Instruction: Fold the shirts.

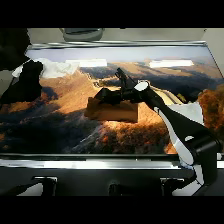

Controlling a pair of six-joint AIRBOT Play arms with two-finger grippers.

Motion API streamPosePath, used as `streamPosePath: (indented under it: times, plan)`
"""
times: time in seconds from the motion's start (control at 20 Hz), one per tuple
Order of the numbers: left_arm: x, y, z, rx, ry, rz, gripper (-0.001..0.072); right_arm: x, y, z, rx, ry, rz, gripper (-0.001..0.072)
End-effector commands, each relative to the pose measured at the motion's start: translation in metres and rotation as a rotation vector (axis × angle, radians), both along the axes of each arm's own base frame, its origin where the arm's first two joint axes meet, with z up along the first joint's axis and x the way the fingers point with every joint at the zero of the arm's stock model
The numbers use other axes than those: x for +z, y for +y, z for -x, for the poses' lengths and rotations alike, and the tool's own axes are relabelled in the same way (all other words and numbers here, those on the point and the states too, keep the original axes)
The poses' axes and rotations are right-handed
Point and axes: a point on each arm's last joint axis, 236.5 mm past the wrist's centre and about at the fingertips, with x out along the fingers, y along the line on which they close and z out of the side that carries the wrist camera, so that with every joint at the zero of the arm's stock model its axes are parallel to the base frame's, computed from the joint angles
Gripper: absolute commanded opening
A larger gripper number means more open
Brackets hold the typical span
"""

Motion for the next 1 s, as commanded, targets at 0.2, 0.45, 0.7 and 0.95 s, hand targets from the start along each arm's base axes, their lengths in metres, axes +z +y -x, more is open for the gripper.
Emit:
streamPosePath:
  times: [0.2, 0.45, 0.7, 0.95]
  plan:
    - [-0.031, 0.011, 0.010, 0.002, 0.074, -0.041, 0.0025, -0.002, -0.167, -0.029, -0.055, -0.078, 0.300, 0.0602]
    - [-0.050, 0.012, 0.008, 0.011, 0.107, -0.026, 0.0026, -0.104, -0.277, 0.053, -0.017, 0.322, 0.594, 0.0600]
    - [-0.057, 0.012, 0.008, 0.012, 0.120, -0.022, 0.0026, -0.129, -0.197, 0.008, -0.136, 0.223, 0.301, 0.0593]
    - [-0.056, 0.012, 0.008, 0.014, 0.119, -0.022, 0.0026, -0.107, -0.165, 0.015, -0.019, 0.171, 0.175, 0.0046]
